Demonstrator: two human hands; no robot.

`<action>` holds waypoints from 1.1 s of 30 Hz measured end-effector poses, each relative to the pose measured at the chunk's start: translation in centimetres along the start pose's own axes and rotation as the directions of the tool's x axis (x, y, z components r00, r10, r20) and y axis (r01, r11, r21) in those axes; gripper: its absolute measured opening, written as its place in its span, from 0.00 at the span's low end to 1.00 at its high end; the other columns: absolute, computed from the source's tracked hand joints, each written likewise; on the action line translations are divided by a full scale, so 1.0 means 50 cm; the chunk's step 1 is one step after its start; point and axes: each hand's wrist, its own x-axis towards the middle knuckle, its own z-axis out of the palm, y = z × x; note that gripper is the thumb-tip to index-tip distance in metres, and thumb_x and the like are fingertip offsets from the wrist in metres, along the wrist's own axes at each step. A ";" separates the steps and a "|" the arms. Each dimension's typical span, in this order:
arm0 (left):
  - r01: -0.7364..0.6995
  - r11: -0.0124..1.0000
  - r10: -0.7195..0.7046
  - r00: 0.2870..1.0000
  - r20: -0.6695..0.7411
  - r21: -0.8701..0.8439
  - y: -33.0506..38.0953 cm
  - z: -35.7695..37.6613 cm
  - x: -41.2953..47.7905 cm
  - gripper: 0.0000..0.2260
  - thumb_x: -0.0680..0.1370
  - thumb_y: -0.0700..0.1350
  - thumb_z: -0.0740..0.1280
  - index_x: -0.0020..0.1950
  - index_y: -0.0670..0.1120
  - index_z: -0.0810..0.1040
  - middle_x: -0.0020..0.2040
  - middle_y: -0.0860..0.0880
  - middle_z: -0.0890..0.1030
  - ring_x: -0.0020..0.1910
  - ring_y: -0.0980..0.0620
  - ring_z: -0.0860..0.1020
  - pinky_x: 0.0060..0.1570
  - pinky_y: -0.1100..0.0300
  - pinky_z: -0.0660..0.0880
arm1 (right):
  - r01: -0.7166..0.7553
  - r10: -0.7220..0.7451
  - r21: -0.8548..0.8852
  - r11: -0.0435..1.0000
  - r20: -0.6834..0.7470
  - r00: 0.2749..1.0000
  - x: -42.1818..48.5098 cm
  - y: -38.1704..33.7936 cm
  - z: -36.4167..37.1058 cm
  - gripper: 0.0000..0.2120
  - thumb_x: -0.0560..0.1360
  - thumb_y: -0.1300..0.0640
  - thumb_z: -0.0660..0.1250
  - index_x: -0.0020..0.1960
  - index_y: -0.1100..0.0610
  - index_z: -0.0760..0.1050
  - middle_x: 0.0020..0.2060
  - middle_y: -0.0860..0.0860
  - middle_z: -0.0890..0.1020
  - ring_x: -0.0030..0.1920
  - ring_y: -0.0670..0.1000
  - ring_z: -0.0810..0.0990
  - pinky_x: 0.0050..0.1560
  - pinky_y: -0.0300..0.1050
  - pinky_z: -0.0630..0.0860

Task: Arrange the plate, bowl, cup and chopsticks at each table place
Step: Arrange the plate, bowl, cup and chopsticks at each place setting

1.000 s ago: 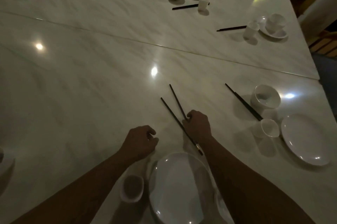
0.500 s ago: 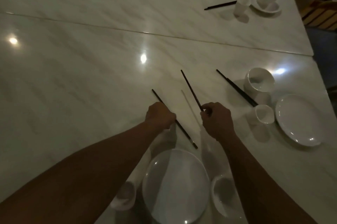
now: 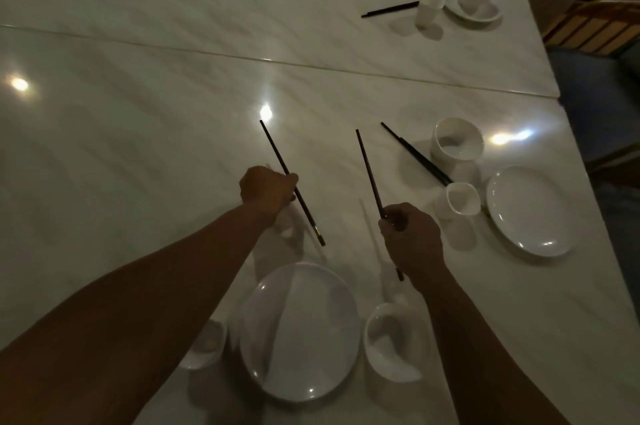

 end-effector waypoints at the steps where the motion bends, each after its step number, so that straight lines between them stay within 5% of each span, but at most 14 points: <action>1: -0.026 0.999 0.026 1.000 -0.009 -0.032 0.009 -0.006 -0.012 0.09 0.65 0.45 0.74 0.31 0.40 0.81 0.29 0.44 0.83 0.30 0.48 0.84 0.40 0.48 0.83 | -0.005 0.005 0.018 1.000 0.004 1.000 -0.006 0.004 -0.006 0.11 0.75 0.55 0.71 0.57 0.51 0.79 0.48 0.47 0.83 0.47 0.45 0.82 0.53 0.46 0.80; 9: 0.058 0.974 -0.028 0.990 0.140 -0.217 0.019 -0.061 -0.178 0.06 0.71 0.29 0.72 0.36 0.34 0.76 0.35 0.36 0.79 0.33 0.40 0.80 0.29 0.55 0.81 | -0.032 0.021 0.186 0.982 0.063 0.998 -0.068 0.013 -0.035 0.11 0.75 0.57 0.72 0.56 0.52 0.80 0.47 0.47 0.84 0.45 0.43 0.82 0.49 0.40 0.79; 12: -0.008 0.992 0.026 0.990 0.139 -0.130 -0.053 -0.074 -0.237 0.05 0.67 0.31 0.75 0.35 0.37 0.80 0.34 0.36 0.81 0.34 0.38 0.83 0.35 0.50 0.83 | -0.022 0.002 0.201 0.979 0.101 0.995 -0.098 0.009 -0.032 0.11 0.74 0.57 0.72 0.57 0.53 0.80 0.48 0.48 0.84 0.47 0.45 0.82 0.52 0.42 0.79; 14: -0.137 0.987 0.127 0.985 0.118 0.085 -0.111 -0.079 -0.264 0.05 0.64 0.39 0.77 0.36 0.44 0.83 0.33 0.42 0.84 0.34 0.45 0.84 0.41 0.51 0.83 | -0.011 -0.017 0.211 0.978 0.131 0.991 -0.117 0.008 -0.027 0.12 0.74 0.57 0.72 0.57 0.53 0.80 0.49 0.48 0.84 0.49 0.46 0.82 0.56 0.46 0.79; 18: -0.328 0.834 0.315 0.943 0.105 0.443 -0.208 -0.066 -0.328 0.10 0.67 0.47 0.76 0.45 0.46 0.84 0.38 0.49 0.85 0.38 0.54 0.82 0.49 0.61 0.78 | 0.003 -0.037 0.199 0.980 0.166 0.985 -0.149 0.003 -0.019 0.12 0.75 0.57 0.71 0.58 0.53 0.80 0.51 0.48 0.84 0.50 0.46 0.82 0.56 0.45 0.79; 21: -0.323 0.821 0.330 0.941 0.071 0.471 -0.256 -0.046 -0.352 0.10 0.68 0.48 0.75 0.48 0.47 0.84 0.41 0.50 0.85 0.42 0.52 0.83 0.52 0.58 0.79 | -0.009 -0.027 0.199 0.980 0.179 0.984 -0.179 0.002 -0.009 0.12 0.75 0.57 0.71 0.58 0.53 0.79 0.50 0.49 0.83 0.47 0.46 0.81 0.52 0.45 0.81; 24: -0.347 0.802 0.373 0.927 0.047 0.486 -0.273 -0.033 -0.359 0.10 0.69 0.48 0.75 0.48 0.47 0.83 0.41 0.49 0.85 0.43 0.50 0.83 0.51 0.57 0.78 | -0.006 -0.030 0.172 0.985 0.206 0.978 -0.213 0.010 0.011 0.12 0.74 0.57 0.72 0.57 0.55 0.78 0.48 0.49 0.83 0.44 0.44 0.81 0.40 0.35 0.77; 28: -0.360 0.784 0.398 0.917 0.035 0.505 -0.283 -0.031 -0.354 0.09 0.70 0.48 0.74 0.48 0.47 0.83 0.41 0.48 0.85 0.43 0.50 0.83 0.49 0.58 0.78 | 0.003 -0.026 0.091 0.996 0.248 0.968 -0.253 0.023 0.032 0.13 0.73 0.56 0.73 0.56 0.55 0.78 0.47 0.49 0.82 0.45 0.45 0.81 0.49 0.43 0.81; 33: -0.360 0.785 0.390 0.919 0.049 0.504 -0.287 -0.034 -0.345 0.10 0.71 0.47 0.74 0.49 0.45 0.84 0.41 0.47 0.86 0.42 0.49 0.83 0.52 0.56 0.78 | 0.087 -0.071 -0.048 0.995 0.276 0.959 -0.285 0.029 0.043 0.12 0.73 0.52 0.74 0.54 0.54 0.78 0.45 0.47 0.81 0.42 0.43 0.79 0.43 0.34 0.73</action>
